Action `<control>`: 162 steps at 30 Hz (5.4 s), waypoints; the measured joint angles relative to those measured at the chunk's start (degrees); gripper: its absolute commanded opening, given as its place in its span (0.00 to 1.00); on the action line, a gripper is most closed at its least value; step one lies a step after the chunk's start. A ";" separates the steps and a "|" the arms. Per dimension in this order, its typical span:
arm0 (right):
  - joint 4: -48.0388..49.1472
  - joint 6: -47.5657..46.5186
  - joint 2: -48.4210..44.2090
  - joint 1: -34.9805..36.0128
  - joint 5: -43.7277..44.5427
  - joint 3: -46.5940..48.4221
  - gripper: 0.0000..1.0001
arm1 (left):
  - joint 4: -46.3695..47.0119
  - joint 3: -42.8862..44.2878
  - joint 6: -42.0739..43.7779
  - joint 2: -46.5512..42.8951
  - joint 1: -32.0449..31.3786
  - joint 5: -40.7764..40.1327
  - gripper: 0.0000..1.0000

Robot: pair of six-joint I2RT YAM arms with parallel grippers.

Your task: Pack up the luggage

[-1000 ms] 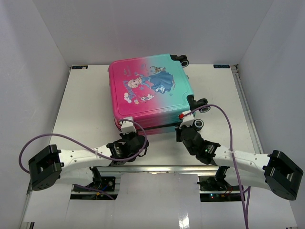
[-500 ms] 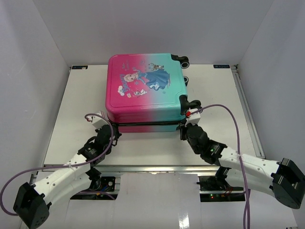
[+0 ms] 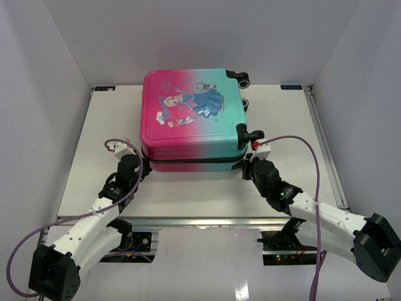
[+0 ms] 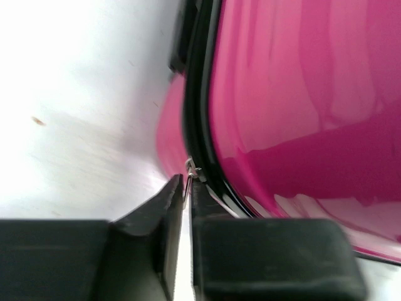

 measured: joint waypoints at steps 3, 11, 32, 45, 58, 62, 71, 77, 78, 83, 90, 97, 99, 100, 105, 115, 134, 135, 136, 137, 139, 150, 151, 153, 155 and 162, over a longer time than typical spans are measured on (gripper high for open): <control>0.97 -0.04 -1.34 -0.74 -0.38 -1.19 0.08 | -6.55 2.92 3.75 -1.69 1.81 0.41 0.98; 1.18 -0.20 -3.02 -2.04 0.70 -2.18 0.08 | -11.04 22.44 8.14 -7.46 2.14 7.22 0.85; 5.90 -0.50 -4.46 -2.24 -0.77 -5.40 0.08 | -11.81 93.31 30.45 68.90 -31.63 9.34 0.67; 6.95 0.05 -7.36 -2.23 -0.84 -7.20 0.08 | -9.40 93.65 32.88 77.20 -35.14 4.22 0.46; 7.53 1.11 -7.30 -2.17 0.28 -7.60 0.08 | -3.09 72.72 25.11 62.30 -33.01 0.95 0.46; 8.96 1.63 -7.29 -2.19 0.39 -8.41 0.08 | 0.47 67.55 26.77 58.97 -32.92 4.85 0.68; 10.82 2.01 -7.04 -2.24 0.33 -9.34 0.08 | -2.20 70.05 47.03 59.07 -33.23 13.05 0.71; 10.83 1.88 -7.93 -2.25 0.13 -9.58 0.08 | -8.09 83.35 58.13 68.77 -33.24 19.49 0.74; 10.60 1.87 -8.21 -2.25 0.05 -9.63 0.08 | -7.91 84.21 59.98 69.85 -33.25 20.99 0.74; 10.43 1.74 -10.25 -2.25 -0.28 -10.42 0.08 | -9.70 87.27 69.14 71.51 -33.07 26.42 0.70; 10.23 1.59 -10.34 -2.25 -0.53 -10.42 0.08 | -14.83 92.55 74.33 74.33 -32.93 29.31 0.74; 10.29 1.46 -10.58 -2.25 -0.61 -10.53 0.08 | -20.90 88.98 77.46 67.67 -33.03 31.09 0.75; 10.60 1.50 -10.86 -2.25 -0.63 -10.90 0.08 | -23.75 88.91 78.19 66.21 -33.36 32.18 0.75; 10.77 1.52 -10.95 -2.25 -0.65 -11.06 0.08 | -24.84 89.01 78.50 65.90 -33.60 32.46 0.75; 11.64 1.56 -11.13 -2.25 -0.71 -11.60 0.08 | -29.96 90.76 79.97 68.06 -35.74 30.43 0.74; 13.17 8.02 -12.71 -3.07 -0.54 -14.11 0.08 | -27.28 94.49 81.44 74.06 -38.98 22.05 0.71; 14.45 3.80 -13.19 -2.91 0.66 -15.05 0.08 | -11.35 86.15 76.47 73.49 -41.07 14.81 0.00; 14.52 3.63 -13.04 -2.89 0.90 -15.05 0.08 | -10.24 84.70 75.83 72.76 -40.95 15.07 0.00; 14.55 3.60 -12.87 -2.81 1.28 -15.05 0.08 | -8.74 82.80 74.92 71.67 -40.82 15.36 0.00; 14.57 3.64 -12.68 -2.68 1.72 -15.05 0.08 | -7.12 80.84 73.84 70.51 -40.57 15.90 0.00; 14.80 3.85 -12.34 -2.38 2.31 -15.03 0.08 | -4.43 77.11 71.86 68.36 -40.02 17.39 0.00; 15.63 4.81 -11.23 -4.98 0.59 -14.08 0.08 | 6.65 55.28 56.71 50.88 -33.77 23.45 0.00; 15.69 4.53 -10.31 -5.41 0.23 -13.72 0.08 | 7.11 53.54 55.50 49.11 -33.09 23.19 0.00; 16.30 3.87 -7.62 -6.24 0.19 -12.67 0.08 | 6.65 50.46 53.52 46.01 -31.23 22.09 0.00; 16.89 3.59 -4.11 -6.93 0.28 -11.36 0.08 | 6.98 48.75 52.43 44.51 -30.02 20.79 0.00; 19.14 4.72 -1.20 -7.93 0.16 -11.03 0.08 | 7.09 46.77 51.33 43.31 -25.66 15.23 0.00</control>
